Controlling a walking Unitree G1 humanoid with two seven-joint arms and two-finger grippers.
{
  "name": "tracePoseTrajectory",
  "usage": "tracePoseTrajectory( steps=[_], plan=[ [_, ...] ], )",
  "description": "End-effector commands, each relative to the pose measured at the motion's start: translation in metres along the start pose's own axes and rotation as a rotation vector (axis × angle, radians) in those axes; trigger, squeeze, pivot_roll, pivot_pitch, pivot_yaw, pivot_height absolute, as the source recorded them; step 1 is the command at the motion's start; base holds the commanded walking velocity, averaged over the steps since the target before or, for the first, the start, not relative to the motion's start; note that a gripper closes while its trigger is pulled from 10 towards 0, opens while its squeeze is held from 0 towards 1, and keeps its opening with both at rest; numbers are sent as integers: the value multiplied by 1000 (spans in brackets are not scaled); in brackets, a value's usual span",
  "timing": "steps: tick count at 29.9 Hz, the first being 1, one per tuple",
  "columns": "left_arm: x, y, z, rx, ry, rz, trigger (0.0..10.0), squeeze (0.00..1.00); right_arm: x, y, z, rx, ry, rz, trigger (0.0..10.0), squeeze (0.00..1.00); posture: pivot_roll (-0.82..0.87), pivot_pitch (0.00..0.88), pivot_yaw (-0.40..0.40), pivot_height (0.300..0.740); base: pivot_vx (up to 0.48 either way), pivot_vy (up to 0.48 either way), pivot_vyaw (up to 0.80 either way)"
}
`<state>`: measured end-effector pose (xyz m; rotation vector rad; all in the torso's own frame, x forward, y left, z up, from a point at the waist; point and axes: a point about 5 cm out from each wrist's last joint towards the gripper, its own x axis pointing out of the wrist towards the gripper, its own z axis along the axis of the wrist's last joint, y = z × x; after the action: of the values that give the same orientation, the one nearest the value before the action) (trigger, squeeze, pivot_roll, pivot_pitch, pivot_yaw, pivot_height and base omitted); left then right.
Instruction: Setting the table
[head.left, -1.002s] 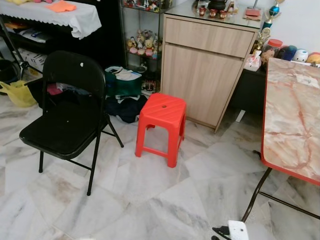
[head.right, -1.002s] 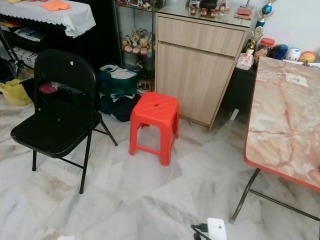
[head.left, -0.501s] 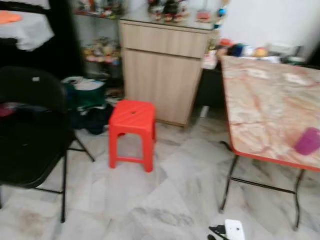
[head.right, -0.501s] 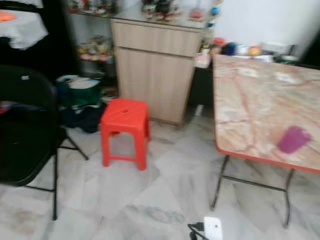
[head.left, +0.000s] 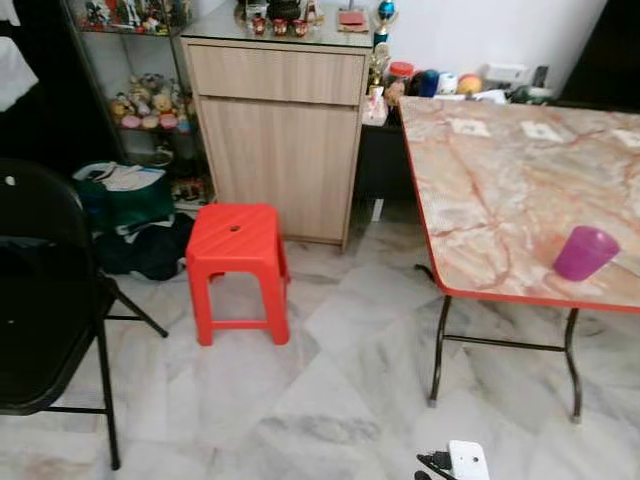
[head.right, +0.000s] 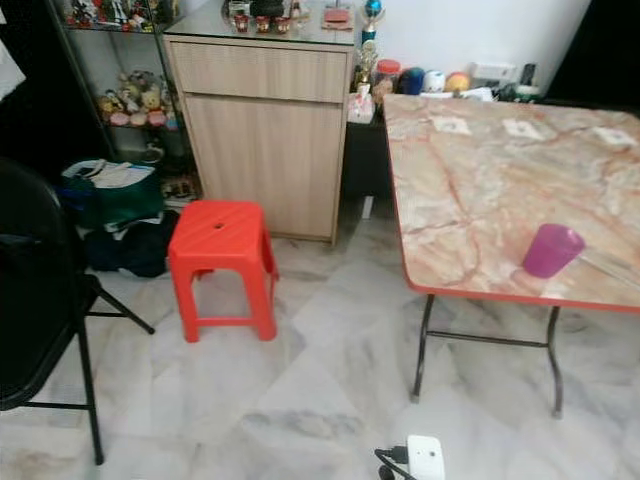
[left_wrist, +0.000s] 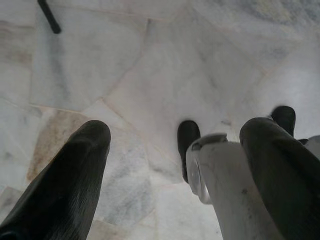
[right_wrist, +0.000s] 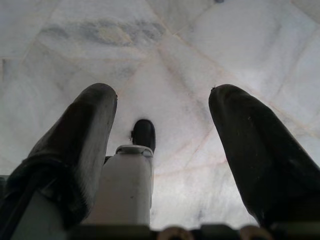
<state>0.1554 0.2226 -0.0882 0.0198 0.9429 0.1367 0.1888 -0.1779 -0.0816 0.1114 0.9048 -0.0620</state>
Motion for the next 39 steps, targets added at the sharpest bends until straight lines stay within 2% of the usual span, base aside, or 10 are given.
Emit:
tracePoseTrajectory(
  steps=[1,4,7,10,14,19,22,28,33,39],
  plan=[
    [-3,40,9,-78,-7,31,10000,0,6,-9,38,120,-39,-26,10000,0,93,71,-59,740,0,0,0],
    [-5,47,8,-67,-7,38,10000,0,6,-10,37,94,-29,-27,10000,0,91,68,-59,740,0,-301,0],
    [-5,48,7,-72,-6,39,10000,0,6,-10,37,96,-29,-26,10000,0,85,62,-56,740,0,-461,0],
    [-2,26,3,-64,7,14,10000,0,6,-10,36,121,-32,-40,10000,0,82,44,-50,740,0,-463,-156],
    [2,4,6,-65,14,-1,10000,0,6,-9,35,101,-25,-37,10000,0,89,35,-49,740,0,-461,-702],
    [5,-18,12,-63,11,-20,10000,0,6,-10,35,103,-33,-37,10000,0,95,23,-51,740,0,-463,0],
    [5,-18,13,-60,13,-21,10000,0,6,-10,35,103,-34,-38,10000,0,96,17,-51,740,0,-463,0],
    [1,7,1,-63,28,-1,10000,0,5,-10,34,102,-33,-37,10000,0,95,10,-52,740,0,-463,0],
    [3,-7,4,-59,26,-18,10000,0,5,-9,33,86,-26,-25,10000,0,98,7,-49,740,0,-462,0],
    [1,2,2,-62,27,-13,10000,0,5,-8,33,102,-28,-25,10000,0,94,26,-48,740,0,-464,0]
  ],
)
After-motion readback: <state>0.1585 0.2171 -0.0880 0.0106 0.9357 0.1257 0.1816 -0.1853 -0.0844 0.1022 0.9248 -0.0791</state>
